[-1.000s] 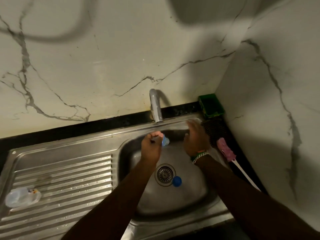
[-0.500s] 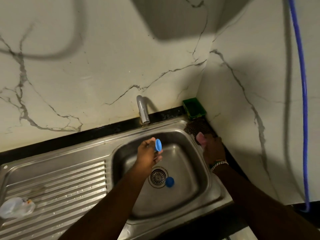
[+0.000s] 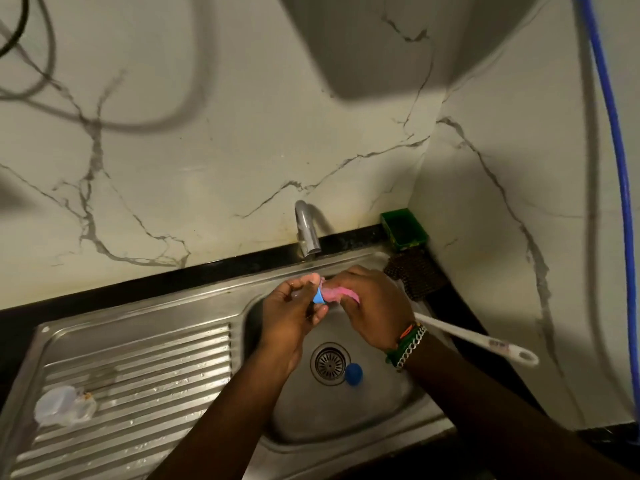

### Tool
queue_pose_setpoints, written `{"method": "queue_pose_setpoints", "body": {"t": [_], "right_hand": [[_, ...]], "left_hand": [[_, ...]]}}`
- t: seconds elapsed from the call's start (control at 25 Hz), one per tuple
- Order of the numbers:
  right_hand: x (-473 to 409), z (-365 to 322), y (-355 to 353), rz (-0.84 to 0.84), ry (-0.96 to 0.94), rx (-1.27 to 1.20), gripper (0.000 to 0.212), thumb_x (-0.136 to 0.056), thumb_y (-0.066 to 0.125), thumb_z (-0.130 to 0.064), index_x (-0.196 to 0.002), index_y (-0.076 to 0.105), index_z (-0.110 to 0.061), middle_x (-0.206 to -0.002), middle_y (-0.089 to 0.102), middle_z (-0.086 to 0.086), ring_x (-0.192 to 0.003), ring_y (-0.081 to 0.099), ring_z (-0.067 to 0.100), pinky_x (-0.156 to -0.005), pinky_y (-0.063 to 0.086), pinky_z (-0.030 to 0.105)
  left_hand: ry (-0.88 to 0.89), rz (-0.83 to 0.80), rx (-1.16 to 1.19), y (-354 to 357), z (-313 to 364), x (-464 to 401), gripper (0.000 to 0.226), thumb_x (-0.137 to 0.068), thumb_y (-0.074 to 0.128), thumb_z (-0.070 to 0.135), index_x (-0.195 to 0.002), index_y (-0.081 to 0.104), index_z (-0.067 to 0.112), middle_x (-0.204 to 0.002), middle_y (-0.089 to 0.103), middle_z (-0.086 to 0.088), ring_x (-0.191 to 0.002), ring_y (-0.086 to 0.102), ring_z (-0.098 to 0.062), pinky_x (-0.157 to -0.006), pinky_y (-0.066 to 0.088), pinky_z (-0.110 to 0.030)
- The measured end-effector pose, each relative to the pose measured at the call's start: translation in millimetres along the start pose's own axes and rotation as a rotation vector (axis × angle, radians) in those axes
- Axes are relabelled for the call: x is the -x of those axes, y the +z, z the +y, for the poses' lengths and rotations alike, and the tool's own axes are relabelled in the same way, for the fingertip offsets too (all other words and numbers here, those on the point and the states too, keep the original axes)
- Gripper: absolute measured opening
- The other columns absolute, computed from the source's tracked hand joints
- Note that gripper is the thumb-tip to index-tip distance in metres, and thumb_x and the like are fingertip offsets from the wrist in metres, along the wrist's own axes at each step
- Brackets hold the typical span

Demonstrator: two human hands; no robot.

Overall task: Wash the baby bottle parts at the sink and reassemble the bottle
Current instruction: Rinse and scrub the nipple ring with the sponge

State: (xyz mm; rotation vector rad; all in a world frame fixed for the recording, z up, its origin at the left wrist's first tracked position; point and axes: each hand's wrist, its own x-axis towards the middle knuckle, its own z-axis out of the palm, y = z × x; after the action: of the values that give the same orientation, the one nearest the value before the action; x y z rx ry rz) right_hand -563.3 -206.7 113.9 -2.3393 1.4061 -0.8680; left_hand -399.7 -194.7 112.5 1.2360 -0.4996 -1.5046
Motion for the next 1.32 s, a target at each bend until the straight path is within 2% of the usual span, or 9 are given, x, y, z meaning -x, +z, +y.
{"method": "queue_pose_setpoints", "body": {"t": [0.16, 0.24, 0.36, 0.52, 0.64, 0.8, 0.96, 1.08, 1.32], "right_hand": [[-13, -20, -3, -0.065, -0.045, -0.12, 0.018, -0.091, 0.068, -0.028, -0.106, 0.077, -0.024, -0.1, 0.071, -0.005, -0.089, 0.064, 0.011, -0.078, 0.053, 0.031], [-20, -19, 0, -0.039, -0.013, -0.104, 0.015, -0.088, 0.069, -0.027, -0.102, 0.076, -0.025, -0.1, 0.069, -0.006, -0.091, 0.062, 0.011, -0.078, 0.054, 0.036], [-14, -18, 5, 0.014, 0.012, -0.089, 0.018, -0.088, 0.066, -0.027, -0.106, 0.072, -0.027, -0.103, 0.068, -0.008, -0.093, 0.063, 0.011, -0.079, 0.056, 0.039], [-16, -32, 1, 0.02, -0.077, -0.124, 0.018, -0.091, 0.066, -0.023, -0.108, 0.072, -0.024, -0.104, 0.066, -0.005, -0.091, 0.062, 0.01, -0.077, 0.053, 0.025], [-19, -30, -3, 0.036, -0.036, -0.047, 0.021, -0.093, 0.056, -0.03, -0.111, 0.066, -0.026, -0.103, 0.062, -0.006, -0.09, 0.06, 0.011, -0.074, 0.055, 0.035], [-18, -43, -13, 0.06, -0.103, -0.03, 0.019, -0.093, 0.058, -0.026, -0.112, 0.063, -0.027, -0.106, 0.062, -0.005, -0.088, 0.06, 0.011, -0.069, 0.053, 0.028], [-26, -42, -20, 0.09, -0.074, 0.009, 0.023, -0.089, 0.068, -0.011, -0.109, 0.063, -0.022, -0.103, 0.063, -0.001, -0.086, 0.061, 0.014, -0.07, 0.058, 0.035], [-27, -48, -21, 0.099, -0.108, -0.033, 0.023, -0.091, 0.066, -0.015, -0.111, 0.061, -0.026, -0.106, 0.062, -0.004, -0.088, 0.061, 0.011, -0.07, 0.053, 0.026], [-30, -50, -23, 0.103, -0.098, -0.017, 0.018, -0.093, 0.062, -0.02, -0.106, 0.059, -0.031, -0.104, 0.063, -0.008, -0.09, 0.062, 0.011, -0.072, 0.055, 0.031]], "left_hand": [[0.032, 0.002, -0.002, -10, 8, 4, 0.028, -0.091, 0.072, 0.026, -0.106, 0.073, 0.003, -0.09, 0.072, -0.017, -0.067, 0.063, -0.019, -0.06, 0.056, -0.026], [0.002, -0.012, -0.001, -11, 11, 10, 0.028, -0.09, 0.072, 0.029, -0.106, 0.073, 0.005, -0.088, 0.074, -0.015, -0.069, 0.064, -0.018, -0.064, 0.059, -0.027], [-0.014, 0.004, 0.054, -15, 19, 13, 0.019, -0.093, 0.07, 0.023, -0.104, 0.073, 0.007, -0.088, 0.077, -0.012, -0.076, 0.067, -0.021, -0.066, 0.061, -0.026], [0.044, -0.006, 0.024, -13, 22, 19, 0.018, -0.093, 0.07, 0.023, -0.101, 0.075, 0.007, -0.084, 0.075, -0.014, -0.073, 0.064, -0.023, -0.066, 0.059, -0.03], [0.027, -0.021, 0.052, -9, 29, 22, 0.02, -0.093, 0.07, 0.022, -0.105, 0.074, 0.007, -0.092, 0.077, -0.016, -0.078, 0.069, -0.024, -0.067, 0.062, -0.028], [0.088, -0.018, 0.04, -1, 35, 21, 0.021, -0.094, 0.069, 0.023, -0.104, 0.075, 0.005, -0.091, 0.072, -0.02, -0.073, 0.061, -0.026, -0.06, 0.055, -0.029], [0.077, -0.04, 0.049, 4, 43, 23, 0.026, -0.092, 0.07, 0.023, -0.111, 0.073, 0.005, -0.098, 0.074, -0.018, -0.077, 0.065, -0.023, -0.06, 0.058, -0.026], [0.09, -0.046, 0.068, 9, 50, 24, 0.024, -0.091, 0.071, 0.026, -0.104, 0.074, 0.006, -0.093, 0.074, -0.016, -0.073, 0.066, -0.021, -0.057, 0.057, -0.024], [0.109, -0.049, 0.083, 8, 54, 30, 0.022, -0.09, 0.072, 0.024, -0.104, 0.074, 0.007, -0.09, 0.075, -0.012, -0.074, 0.069, -0.019, -0.059, 0.057, -0.025]]}}
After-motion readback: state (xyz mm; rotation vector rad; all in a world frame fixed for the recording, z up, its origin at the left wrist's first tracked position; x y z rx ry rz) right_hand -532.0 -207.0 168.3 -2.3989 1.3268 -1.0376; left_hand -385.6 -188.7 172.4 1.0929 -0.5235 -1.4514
